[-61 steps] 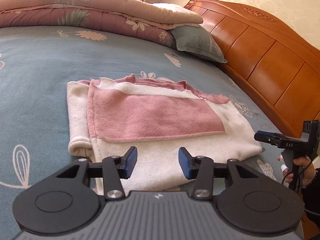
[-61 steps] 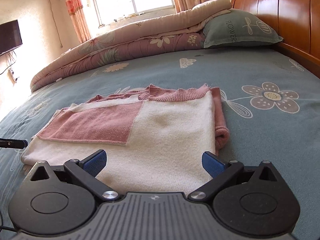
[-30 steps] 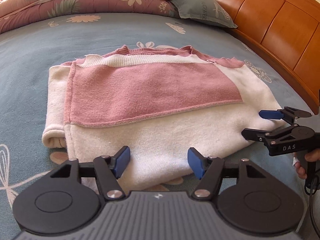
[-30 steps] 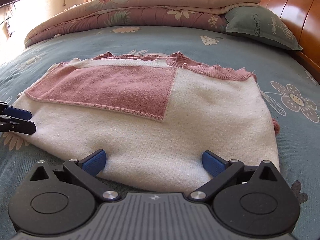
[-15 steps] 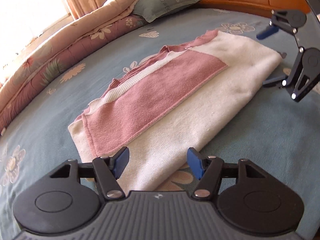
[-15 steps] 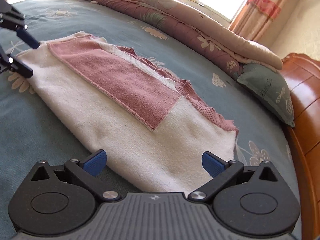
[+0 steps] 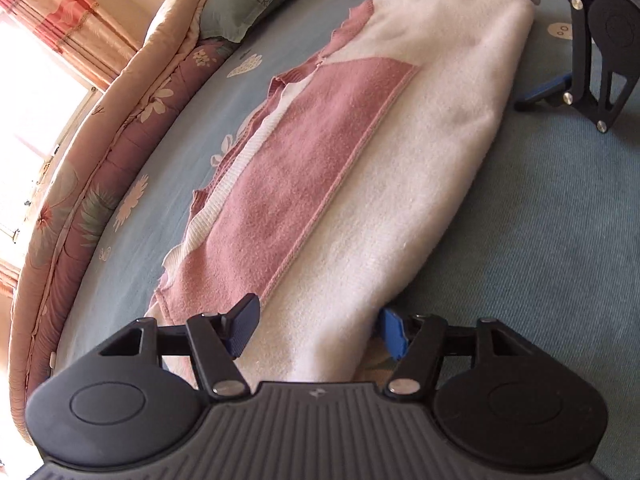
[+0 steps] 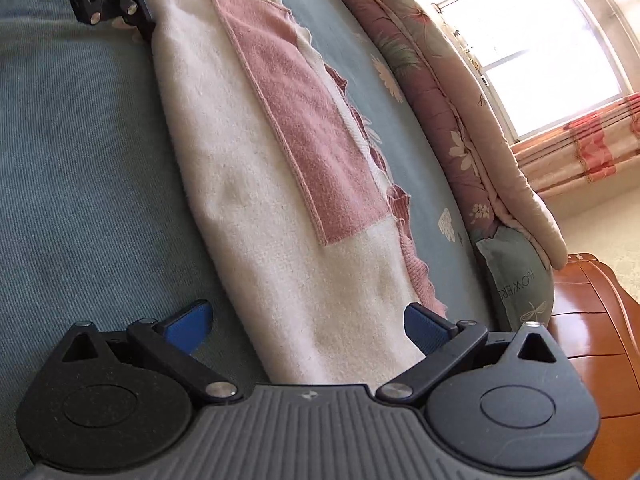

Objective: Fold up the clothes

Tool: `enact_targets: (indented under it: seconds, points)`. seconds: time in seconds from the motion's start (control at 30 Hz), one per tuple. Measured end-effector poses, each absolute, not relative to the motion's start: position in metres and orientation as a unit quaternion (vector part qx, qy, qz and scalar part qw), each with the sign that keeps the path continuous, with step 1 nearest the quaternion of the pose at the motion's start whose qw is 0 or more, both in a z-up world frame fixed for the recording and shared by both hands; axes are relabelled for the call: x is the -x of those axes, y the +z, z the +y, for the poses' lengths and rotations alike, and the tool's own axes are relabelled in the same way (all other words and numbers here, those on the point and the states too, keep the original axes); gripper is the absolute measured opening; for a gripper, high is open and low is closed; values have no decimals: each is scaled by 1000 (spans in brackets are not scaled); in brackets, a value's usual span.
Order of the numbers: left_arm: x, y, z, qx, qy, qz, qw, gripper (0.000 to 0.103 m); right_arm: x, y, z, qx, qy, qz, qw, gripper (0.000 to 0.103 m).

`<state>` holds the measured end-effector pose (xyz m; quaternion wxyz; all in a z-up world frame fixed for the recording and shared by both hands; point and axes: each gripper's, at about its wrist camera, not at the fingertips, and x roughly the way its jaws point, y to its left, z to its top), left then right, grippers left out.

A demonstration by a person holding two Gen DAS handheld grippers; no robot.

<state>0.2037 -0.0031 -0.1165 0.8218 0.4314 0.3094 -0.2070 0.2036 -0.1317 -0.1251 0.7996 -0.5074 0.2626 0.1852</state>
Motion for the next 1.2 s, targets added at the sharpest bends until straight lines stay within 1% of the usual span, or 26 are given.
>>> enact_targets:
  seconds: [0.13, 0.17, 0.2, 0.23, 0.4, 0.5, 0.6, 0.77, 0.87, 1.1, 1.2]
  points:
    - [-210, -122, -26, -449, -222, 287, 816, 64, -215, -126, -109, 511, 191, 238, 804, 103]
    - [-210, -124, -28, -460, -223, 282, 812, 65, -217, -127, -105, 513, 192, 234, 803, 103]
    - [-210, -125, -26, -469, -222, 278, 808, 68, -218, -127, -107, 515, 192, 233, 802, 103]
    - [-210, -126, -24, -478, -221, 275, 804, 68, -218, -127, -110, 518, 192, 232, 801, 103]
    - [-224, -133, 21, -487, -185, 294, 801, 68, -216, -133, -146, 553, 163, 238, 781, 103]
    - [-230, -134, 35, -485, -163, 304, 803, 68, -220, -133, -170, 548, 142, 251, 785, 103]
    - [-235, -135, 30, -487, -153, 301, 805, 68, -225, -134, -175, 545, 130, 257, 787, 103]
    - [-257, -138, 0, -500, -145, 285, 805, 67, -237, -142, -148, 571, 121, 227, 779, 103]
    - [-255, -141, 1, -517, -151, 273, 797, 67, -242, -144, -138, 576, 120, 217, 779, 103]
    - [-247, -144, 33, -529, -140, 269, 792, 68, -231, -141, -171, 559, 113, 219, 792, 103]
    - [-254, -147, 18, -540, -135, 257, 790, 68, -233, -142, -165, 563, 109, 210, 792, 103]
